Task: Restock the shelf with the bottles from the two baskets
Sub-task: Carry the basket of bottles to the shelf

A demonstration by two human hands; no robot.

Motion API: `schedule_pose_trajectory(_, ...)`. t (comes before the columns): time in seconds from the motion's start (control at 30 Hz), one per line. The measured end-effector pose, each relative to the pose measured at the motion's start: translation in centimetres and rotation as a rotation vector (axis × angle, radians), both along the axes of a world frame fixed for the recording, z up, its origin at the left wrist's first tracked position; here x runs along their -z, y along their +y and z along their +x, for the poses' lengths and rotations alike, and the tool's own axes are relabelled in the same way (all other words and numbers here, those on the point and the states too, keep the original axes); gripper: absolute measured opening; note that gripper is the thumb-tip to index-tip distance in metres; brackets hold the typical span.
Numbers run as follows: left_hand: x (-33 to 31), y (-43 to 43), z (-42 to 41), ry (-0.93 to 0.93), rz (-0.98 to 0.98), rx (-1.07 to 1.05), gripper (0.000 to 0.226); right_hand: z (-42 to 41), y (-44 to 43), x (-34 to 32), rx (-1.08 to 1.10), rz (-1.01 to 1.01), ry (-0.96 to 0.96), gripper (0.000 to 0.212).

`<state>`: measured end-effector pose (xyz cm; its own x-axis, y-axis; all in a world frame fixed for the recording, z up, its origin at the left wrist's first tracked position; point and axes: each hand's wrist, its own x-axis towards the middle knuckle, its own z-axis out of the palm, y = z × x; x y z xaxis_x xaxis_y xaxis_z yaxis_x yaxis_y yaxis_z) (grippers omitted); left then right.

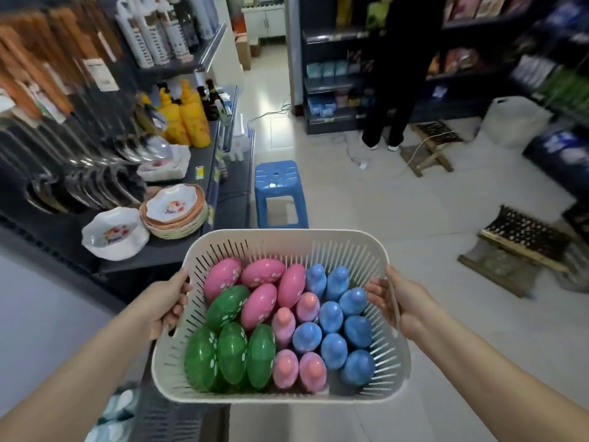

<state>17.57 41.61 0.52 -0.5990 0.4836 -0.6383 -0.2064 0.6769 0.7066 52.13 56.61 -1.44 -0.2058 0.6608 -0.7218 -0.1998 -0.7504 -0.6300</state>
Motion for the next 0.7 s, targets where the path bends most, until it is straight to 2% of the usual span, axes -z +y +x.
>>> schedule_pose_trajectory(0.17, -0.8, 10.1, 6.5, 0.011, 0.011, 0.143, 0.038, 7.5, 4.6, -0.4, 0.168, -0.001, -0.006, 0.044)
schedule_pose_trajectory(0.27, -1.1, 13.4, 8.2, 0.019, 0.009, 0.179, 0.039, 9.6, 5.6, -1.0, 0.217, -0.015, -0.037, 0.043)
schedule_pose_trajectory(0.7, 1.1, 39.4, 20.3, -0.014, 0.006, 0.655, 0.042, 21.3, 15.8, -0.4, 0.654, -0.038, -0.11, 0.044)
